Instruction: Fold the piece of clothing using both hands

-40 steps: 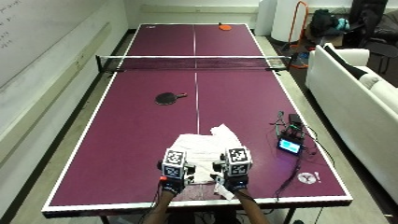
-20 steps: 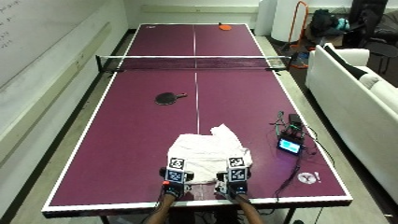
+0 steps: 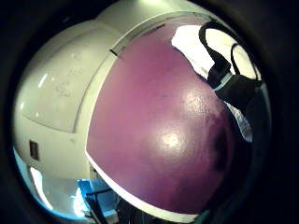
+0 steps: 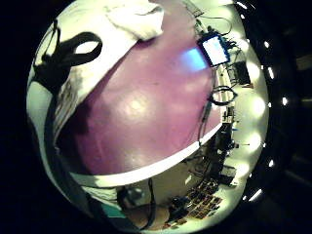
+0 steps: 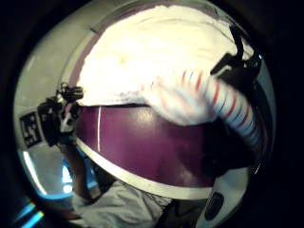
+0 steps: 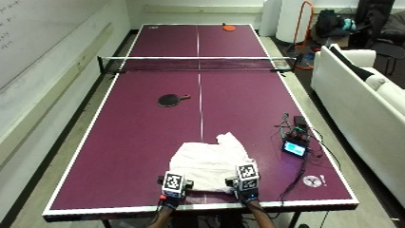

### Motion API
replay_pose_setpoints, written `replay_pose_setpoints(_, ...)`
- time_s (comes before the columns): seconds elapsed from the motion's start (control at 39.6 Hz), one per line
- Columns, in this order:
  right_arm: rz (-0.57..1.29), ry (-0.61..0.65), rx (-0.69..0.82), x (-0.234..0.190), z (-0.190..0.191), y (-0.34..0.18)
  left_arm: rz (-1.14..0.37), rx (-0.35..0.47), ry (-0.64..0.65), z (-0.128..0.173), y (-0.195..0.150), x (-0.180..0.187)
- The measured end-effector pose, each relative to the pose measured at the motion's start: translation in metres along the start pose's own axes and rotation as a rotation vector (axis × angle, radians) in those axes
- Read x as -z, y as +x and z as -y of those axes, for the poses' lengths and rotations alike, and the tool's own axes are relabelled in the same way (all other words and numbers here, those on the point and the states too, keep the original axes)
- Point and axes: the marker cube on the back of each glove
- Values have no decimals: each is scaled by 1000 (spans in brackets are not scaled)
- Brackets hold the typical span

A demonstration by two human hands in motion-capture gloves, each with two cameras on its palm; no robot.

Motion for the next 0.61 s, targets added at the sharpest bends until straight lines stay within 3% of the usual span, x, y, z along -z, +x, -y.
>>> replay_pose_setpoints(0.1, 68, -100, 40, 16, -20, 4, -26, -35, -3, -15, -6, 30)
replay_pose_setpoints(0.2, 215, -120, 90, 85, -34, 14, -67, -107, -55, -32, -18, 101)
replay_pose_setpoints(0.28, 282, -94, 91, 115, -23, 19, -74, -122, -65, -28, -24, 133)
replay_pose_setpoints(0.4, 334, -30, -10, 137, 38, 22, -19, -56, -83, 14, -31, 150)
replay_pose_setpoints(0.51, 287, -66, -103, 129, 93, 19, 24, 13, -131, 65, -33, 128)
replay_pose_setpoints(0.61, 197, -160, -160, 156, 97, 2, 49, 32, -219, 96, -29, 110)
